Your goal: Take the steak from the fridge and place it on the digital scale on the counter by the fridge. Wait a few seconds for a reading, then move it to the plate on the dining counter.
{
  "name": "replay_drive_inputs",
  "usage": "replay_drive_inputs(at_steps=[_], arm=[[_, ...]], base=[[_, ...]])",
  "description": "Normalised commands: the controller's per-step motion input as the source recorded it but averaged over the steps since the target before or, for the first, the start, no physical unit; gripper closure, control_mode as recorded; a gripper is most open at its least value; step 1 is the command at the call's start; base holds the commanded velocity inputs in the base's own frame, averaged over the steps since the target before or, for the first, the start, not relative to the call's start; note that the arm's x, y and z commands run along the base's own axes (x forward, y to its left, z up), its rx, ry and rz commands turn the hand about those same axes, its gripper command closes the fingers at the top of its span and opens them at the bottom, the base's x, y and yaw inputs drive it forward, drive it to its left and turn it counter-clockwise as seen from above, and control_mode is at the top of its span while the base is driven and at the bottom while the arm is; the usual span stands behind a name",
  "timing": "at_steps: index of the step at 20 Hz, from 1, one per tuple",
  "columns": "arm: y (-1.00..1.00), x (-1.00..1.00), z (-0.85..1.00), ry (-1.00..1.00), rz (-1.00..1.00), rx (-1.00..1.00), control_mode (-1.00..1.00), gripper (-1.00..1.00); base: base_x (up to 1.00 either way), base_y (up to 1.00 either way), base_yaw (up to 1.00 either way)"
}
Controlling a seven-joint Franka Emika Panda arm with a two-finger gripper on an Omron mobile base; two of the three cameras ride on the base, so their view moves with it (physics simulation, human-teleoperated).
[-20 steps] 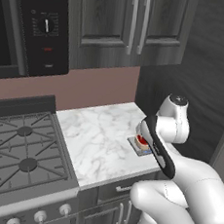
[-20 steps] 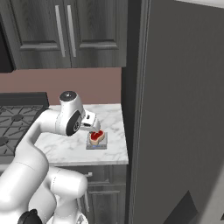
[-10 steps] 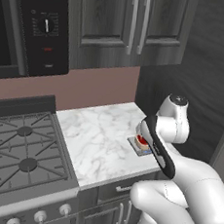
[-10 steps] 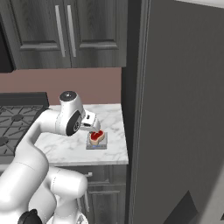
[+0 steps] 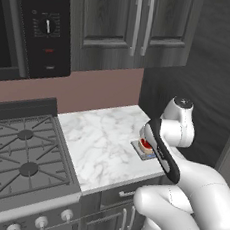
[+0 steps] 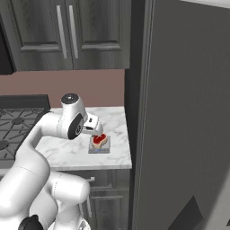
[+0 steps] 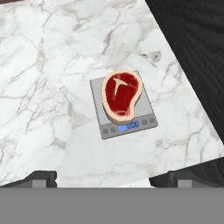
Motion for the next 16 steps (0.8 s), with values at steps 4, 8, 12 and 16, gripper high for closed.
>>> replay_drive_inputs(at_steps=[4,8,12,16], arm=[[0.0,0.0,0.0,0.0,0.0,0.0,-1.0,-1.0],[0.0,0.0,0.0,0.0,0.0,0.0,-1.0,-1.0],[0.0,0.0,0.0,0.0,0.0,0.0,-1.0,-1.0],[0.0,0.0,0.0,0.0,0.0,0.0,-1.0,-1.0]], base=[[0.0,0.0,0.0],[0.0,0.0,0.0],[0.0,0.0,0.0],[0.0,0.0,0.0]])
